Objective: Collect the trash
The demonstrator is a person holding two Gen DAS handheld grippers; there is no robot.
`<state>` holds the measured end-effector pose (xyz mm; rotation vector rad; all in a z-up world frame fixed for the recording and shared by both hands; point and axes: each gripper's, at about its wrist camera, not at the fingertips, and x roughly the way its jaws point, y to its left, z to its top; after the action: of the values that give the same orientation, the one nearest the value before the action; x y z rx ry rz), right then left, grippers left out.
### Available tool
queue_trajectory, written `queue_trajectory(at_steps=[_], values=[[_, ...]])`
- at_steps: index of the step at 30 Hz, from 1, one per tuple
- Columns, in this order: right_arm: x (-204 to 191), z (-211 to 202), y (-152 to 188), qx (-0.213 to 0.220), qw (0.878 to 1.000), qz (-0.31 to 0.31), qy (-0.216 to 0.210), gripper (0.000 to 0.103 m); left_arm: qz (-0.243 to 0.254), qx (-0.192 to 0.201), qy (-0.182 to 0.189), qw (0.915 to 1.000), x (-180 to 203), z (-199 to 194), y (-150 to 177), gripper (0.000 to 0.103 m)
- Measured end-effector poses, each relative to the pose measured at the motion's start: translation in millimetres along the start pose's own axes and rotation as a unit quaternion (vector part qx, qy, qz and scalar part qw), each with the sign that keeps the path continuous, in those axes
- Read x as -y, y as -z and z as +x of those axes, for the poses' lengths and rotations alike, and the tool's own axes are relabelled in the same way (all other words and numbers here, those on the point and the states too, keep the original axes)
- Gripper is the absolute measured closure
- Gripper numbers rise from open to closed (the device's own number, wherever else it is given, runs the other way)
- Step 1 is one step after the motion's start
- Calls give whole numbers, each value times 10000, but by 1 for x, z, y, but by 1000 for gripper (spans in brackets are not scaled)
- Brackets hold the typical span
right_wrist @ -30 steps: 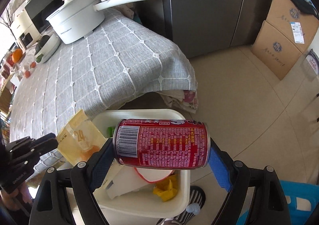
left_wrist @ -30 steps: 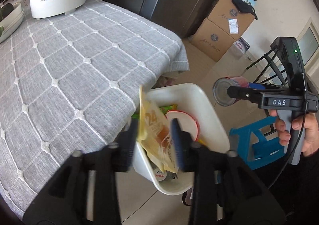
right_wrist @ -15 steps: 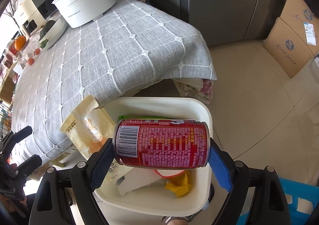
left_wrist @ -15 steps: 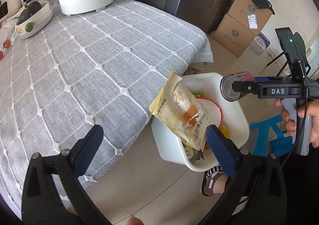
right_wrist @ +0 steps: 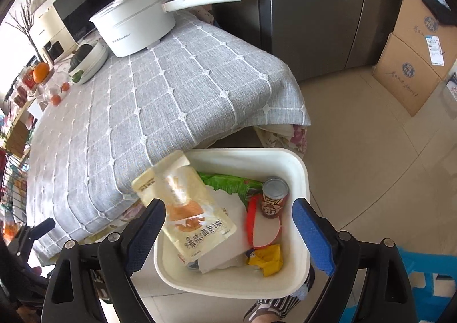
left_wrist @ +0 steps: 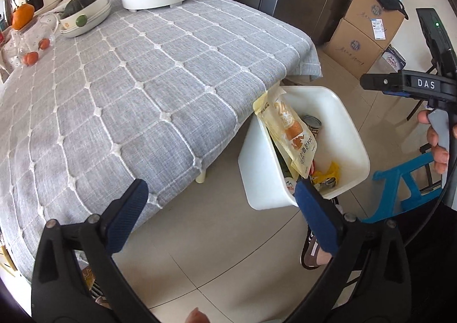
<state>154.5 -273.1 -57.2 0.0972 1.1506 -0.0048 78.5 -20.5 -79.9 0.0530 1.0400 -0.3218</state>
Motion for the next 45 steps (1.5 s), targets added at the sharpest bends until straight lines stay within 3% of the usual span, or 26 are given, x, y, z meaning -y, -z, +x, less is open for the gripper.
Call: queue_trajectory(at_steps=[5, 12, 19, 26, 33, 45], values=[[-5, -23, 23, 235, 9996, 118, -96, 10, -282, 209, -319, 9989, -4, -19, 14, 1], [-21, -58, 65, 684, 9975, -42, 144, 8, -585, 604, -787, 9933, -7, -51, 34, 1], [-46, -91, 96, 1338, 9903, -253, 288, 7, -645, 967, -893, 9892, 4, -74, 46, 1], [-59, -106, 116, 1668, 9846, -311, 420, 6, -593, 1277, -1158, 9832, 13, -87, 52, 1], [-72, -111, 118, 1969, 9774, -527, 562, 5, -624, 1450, -1175, 9804, 15, -96, 51, 1], [-76, -104, 120, 1920, 9776, -603, 613, 5, -628, 1630, -1077, 9787, 20, -102, 52, 1]])
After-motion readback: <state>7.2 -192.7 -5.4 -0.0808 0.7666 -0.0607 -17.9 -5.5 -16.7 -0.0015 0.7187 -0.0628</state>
